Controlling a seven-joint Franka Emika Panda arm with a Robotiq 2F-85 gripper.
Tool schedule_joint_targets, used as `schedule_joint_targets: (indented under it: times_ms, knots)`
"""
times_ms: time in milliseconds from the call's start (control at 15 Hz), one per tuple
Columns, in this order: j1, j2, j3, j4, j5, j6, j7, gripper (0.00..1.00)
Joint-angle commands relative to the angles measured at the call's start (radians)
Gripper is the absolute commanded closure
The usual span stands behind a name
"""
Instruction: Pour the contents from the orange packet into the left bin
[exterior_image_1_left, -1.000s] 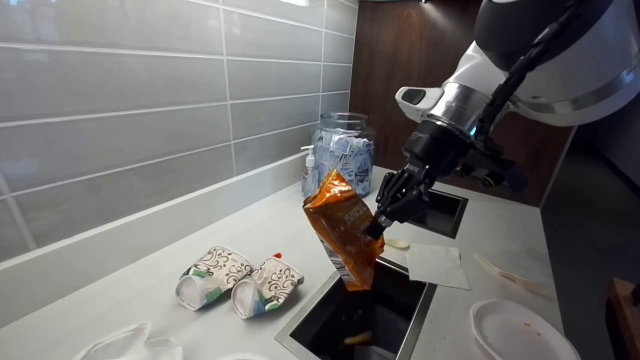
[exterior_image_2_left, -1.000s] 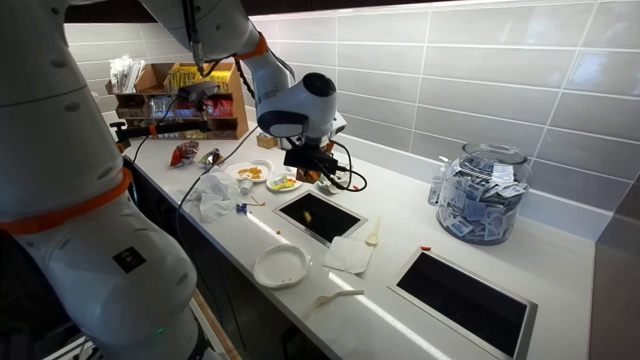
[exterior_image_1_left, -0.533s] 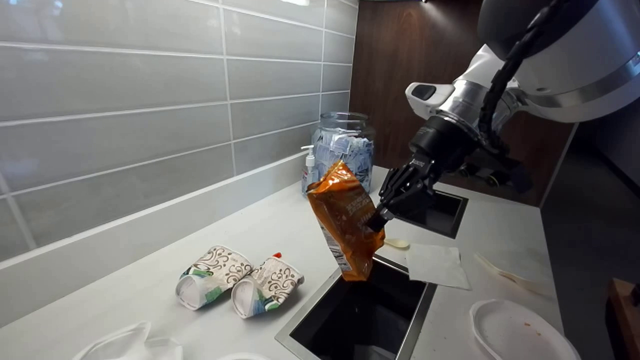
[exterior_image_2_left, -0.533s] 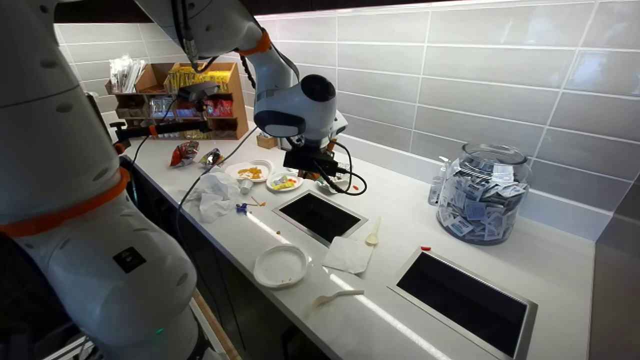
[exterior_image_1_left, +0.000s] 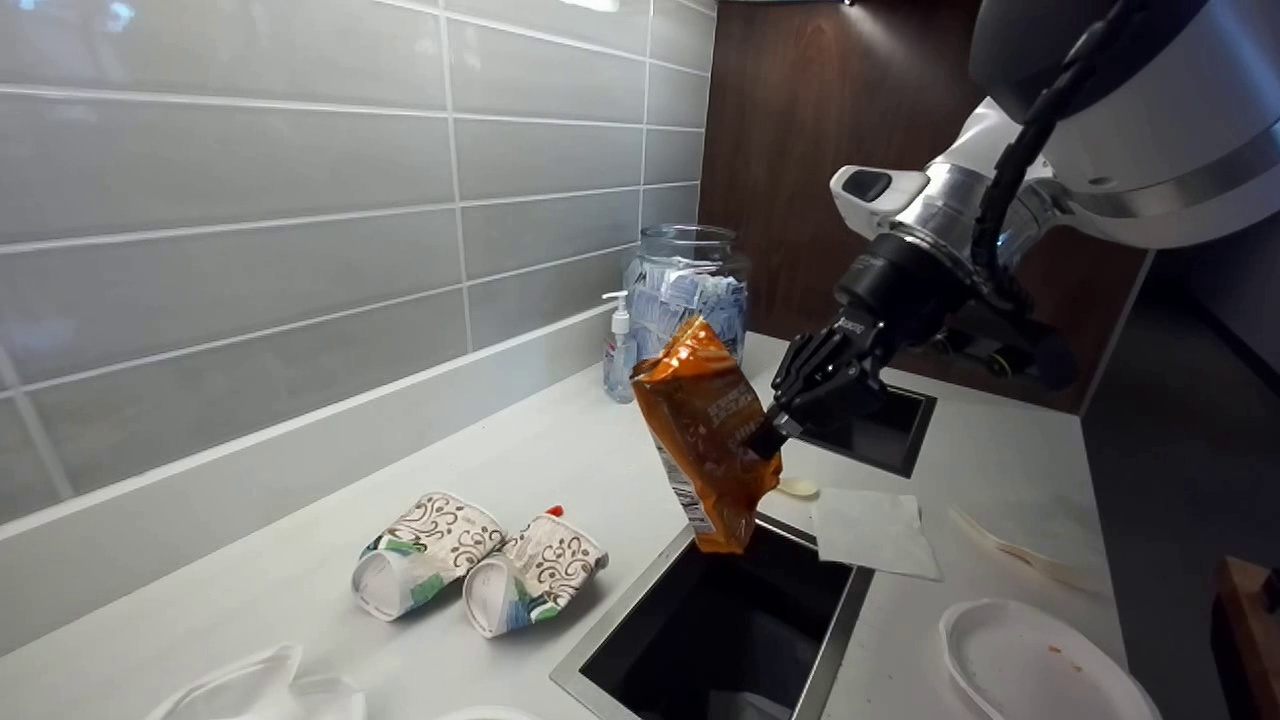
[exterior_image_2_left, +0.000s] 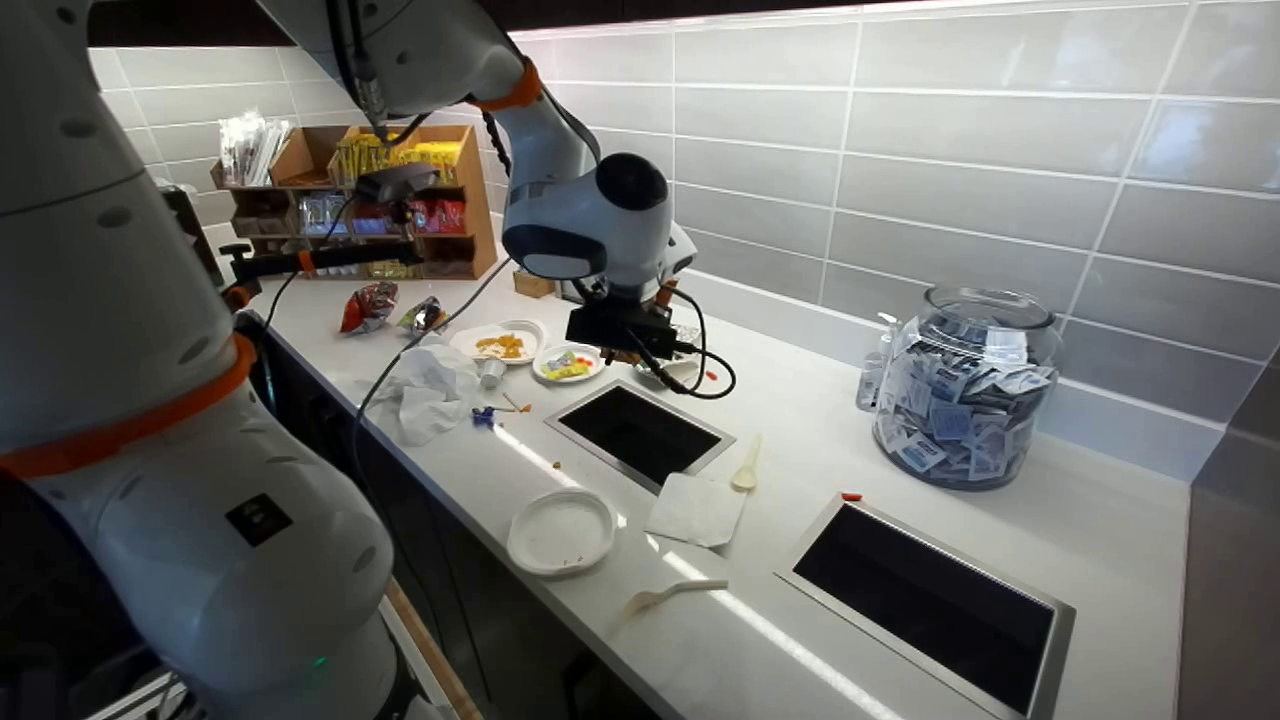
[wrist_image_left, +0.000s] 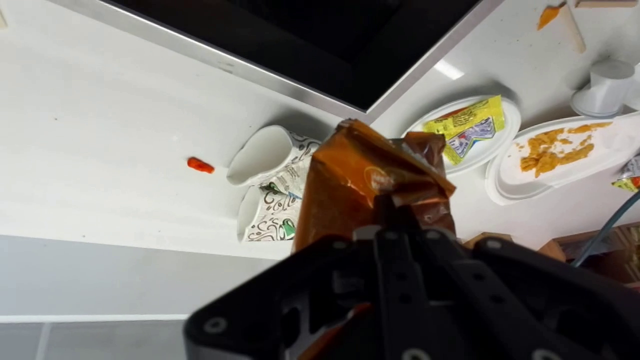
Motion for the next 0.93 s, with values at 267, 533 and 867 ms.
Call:
schedule_joint_targets:
  times_ms: [267,533,867]
  knots:
    - [0.007,-0.045,-0.003,-0.034,0.059,-0.017,-0.079,1.00]
    - [0.003,-0.014,0.024,-0.059,-0.023,0.084,0.024,1.00]
    - [0.011,-0.043,0.008,-0.054,0.046,0.006,-0.058,1.00]
